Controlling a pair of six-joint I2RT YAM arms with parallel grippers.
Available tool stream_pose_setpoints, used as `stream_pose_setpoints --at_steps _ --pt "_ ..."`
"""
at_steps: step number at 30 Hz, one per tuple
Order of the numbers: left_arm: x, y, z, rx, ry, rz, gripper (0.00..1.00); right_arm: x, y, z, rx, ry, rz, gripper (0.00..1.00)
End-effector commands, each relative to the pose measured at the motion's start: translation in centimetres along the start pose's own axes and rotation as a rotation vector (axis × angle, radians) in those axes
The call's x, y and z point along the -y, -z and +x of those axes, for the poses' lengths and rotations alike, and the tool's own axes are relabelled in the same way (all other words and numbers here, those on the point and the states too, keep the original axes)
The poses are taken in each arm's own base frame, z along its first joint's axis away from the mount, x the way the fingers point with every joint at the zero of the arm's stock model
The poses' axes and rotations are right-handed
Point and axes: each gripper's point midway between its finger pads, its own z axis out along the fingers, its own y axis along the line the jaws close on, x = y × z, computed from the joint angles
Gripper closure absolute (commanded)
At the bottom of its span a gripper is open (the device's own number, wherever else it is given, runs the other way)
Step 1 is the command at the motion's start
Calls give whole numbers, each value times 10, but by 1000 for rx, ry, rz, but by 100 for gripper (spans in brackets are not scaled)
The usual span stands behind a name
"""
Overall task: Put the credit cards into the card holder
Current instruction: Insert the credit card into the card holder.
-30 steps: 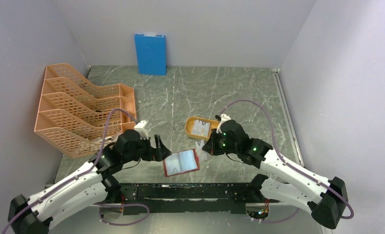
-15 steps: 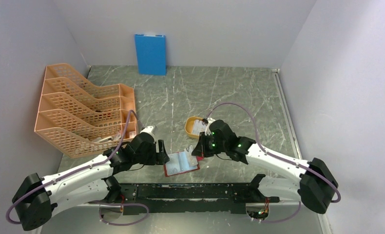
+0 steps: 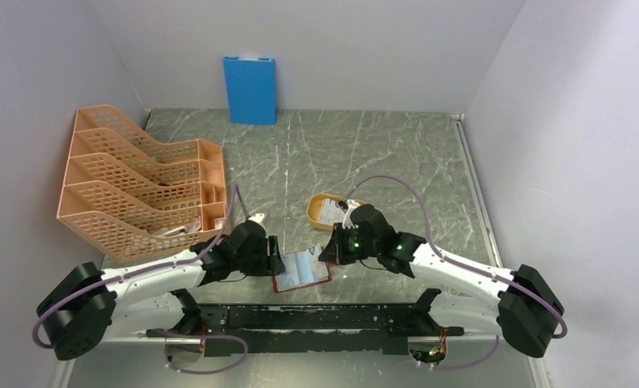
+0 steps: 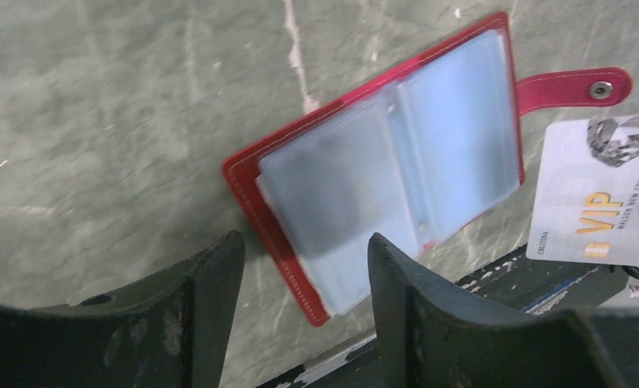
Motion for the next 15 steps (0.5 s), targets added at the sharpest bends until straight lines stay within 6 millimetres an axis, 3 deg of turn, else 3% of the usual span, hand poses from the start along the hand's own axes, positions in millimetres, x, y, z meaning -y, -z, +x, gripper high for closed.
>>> stream_pose_setpoints --at_steps 1,7,11,15 --pt "19 -11 2 -42 -55 79 40 8 8 6 30 -12 17 100" --pt "33 -16 -14 -24 -109 94 47 16 14 17 41 -34 14 100" --pt "39 -16 -26 -4 -135 83 46 19 15 15 67 -54 31 100" --pt "36 -6 -33 30 -115 57 42 7 10 14 52 -58 -33 100"
